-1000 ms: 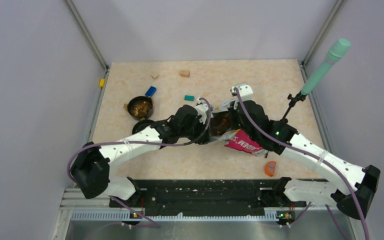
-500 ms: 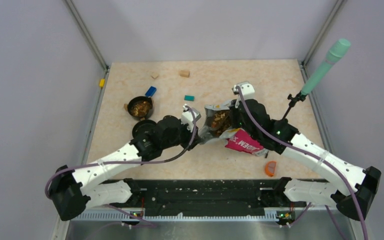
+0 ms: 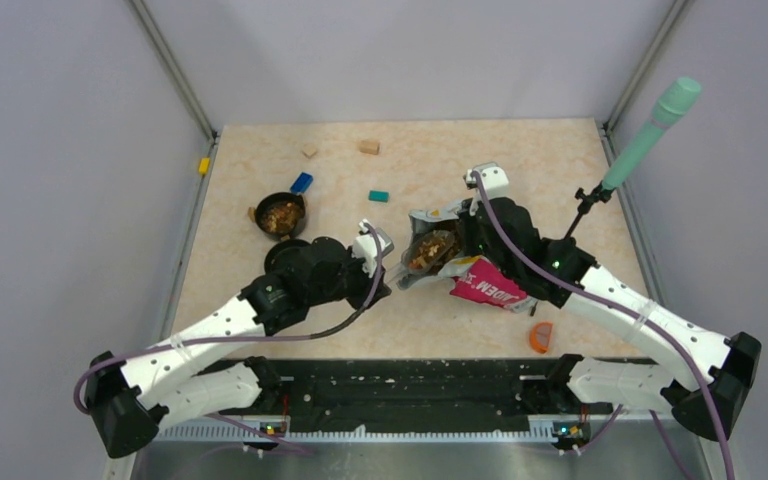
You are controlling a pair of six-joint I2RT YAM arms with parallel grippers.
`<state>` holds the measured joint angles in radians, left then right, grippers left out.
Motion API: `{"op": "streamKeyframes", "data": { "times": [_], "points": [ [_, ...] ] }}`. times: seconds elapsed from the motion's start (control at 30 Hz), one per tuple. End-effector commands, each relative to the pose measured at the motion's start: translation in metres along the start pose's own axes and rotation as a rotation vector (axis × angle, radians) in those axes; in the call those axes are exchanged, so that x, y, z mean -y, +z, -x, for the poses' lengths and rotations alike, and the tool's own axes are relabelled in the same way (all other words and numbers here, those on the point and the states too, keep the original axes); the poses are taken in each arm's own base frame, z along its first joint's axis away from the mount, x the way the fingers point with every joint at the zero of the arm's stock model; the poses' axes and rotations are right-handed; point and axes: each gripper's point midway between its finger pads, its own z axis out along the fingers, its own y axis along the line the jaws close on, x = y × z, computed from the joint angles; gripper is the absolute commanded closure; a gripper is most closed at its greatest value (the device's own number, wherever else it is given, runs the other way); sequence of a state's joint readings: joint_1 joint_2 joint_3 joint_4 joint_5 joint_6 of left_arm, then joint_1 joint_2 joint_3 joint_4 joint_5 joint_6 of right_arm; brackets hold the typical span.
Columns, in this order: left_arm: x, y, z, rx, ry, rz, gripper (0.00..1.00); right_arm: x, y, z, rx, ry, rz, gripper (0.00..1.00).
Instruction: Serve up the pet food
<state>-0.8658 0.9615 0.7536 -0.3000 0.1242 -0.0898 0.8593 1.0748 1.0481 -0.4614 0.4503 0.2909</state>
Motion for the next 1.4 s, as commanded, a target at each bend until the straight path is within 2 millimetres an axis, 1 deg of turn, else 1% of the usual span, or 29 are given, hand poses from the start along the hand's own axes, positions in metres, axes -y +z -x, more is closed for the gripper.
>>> {"op": "streamKeyframes", "data": {
  "times": [0.0,0.2,0.33,0.37,0.4,0.43,0.53,0.63,0.73,0.8,0.87,0.97,1.07,1.13,1.23,1.37],
  "points": [
    [0.007,-0.011,0.001,-0.007,0.046,-0.038,1.0,-0.003,-0.005,0.023,0.05,0.029,0.018,1.0],
    [0.007,-0.014,0.003,-0.009,0.044,-0.036,1.0,-0.003,-0.006,0.025,0.054,0.028,0.021,1.0],
    [0.01,-0.01,0.009,-0.024,0.04,-0.048,1.0,-0.002,-0.008,0.027,0.061,0.022,0.021,1.0],
    [0.012,-0.008,0.008,-0.055,0.038,-0.055,1.0,-0.002,-0.009,0.029,0.064,0.02,0.02,1.0],
    [0.014,-0.006,0.015,-0.076,0.034,-0.06,1.0,-0.002,-0.009,0.03,0.067,0.02,0.02,1.0],
    [0.015,-0.004,0.014,-0.115,0.018,-0.06,1.0,-0.001,-0.01,0.032,0.072,0.021,0.019,1.0],
    [0.016,0.006,0.02,-0.224,-0.074,-0.03,1.0,-0.001,-0.012,0.037,0.084,0.022,0.017,1.0],
    [0.02,0.02,0.018,-0.341,-0.174,0.003,1.0,0.0,-0.014,0.04,0.091,0.023,0.014,1.0],
    [0.023,0.031,0.008,-0.457,-0.234,0.029,1.0,0.001,-0.016,0.041,0.095,0.024,0.013,1.0],
    [0.022,0.034,0.002,-0.524,-0.28,0.063,1.0,0.002,-0.017,0.042,0.097,0.025,0.011,1.0],
    [0.026,0.035,0.001,-0.577,-0.313,0.066,1.0,0.004,-0.018,0.041,0.096,0.025,0.006,1.0],
    [0.03,0.034,0.004,-0.604,-0.348,0.069,1.0,0.004,-0.019,0.041,0.097,0.025,0.006,1.0],
    [0.026,0.037,0.006,-0.6,-0.368,0.097,1.0,0.003,-0.019,0.041,0.101,0.028,0.011,1.0],
    [0.024,0.047,0.007,-0.577,-0.397,0.12,1.0,0.003,-0.018,0.041,0.102,0.03,0.014,1.0],
    [0.025,0.071,0.005,-0.546,-0.46,0.122,1.0,0.002,-0.018,0.041,0.104,0.036,0.017,1.0],
    [0.024,0.101,0.005,-0.487,-0.455,0.092,1.0,0.004,-0.021,0.042,0.109,0.039,0.015,1.0]
  ]
}}
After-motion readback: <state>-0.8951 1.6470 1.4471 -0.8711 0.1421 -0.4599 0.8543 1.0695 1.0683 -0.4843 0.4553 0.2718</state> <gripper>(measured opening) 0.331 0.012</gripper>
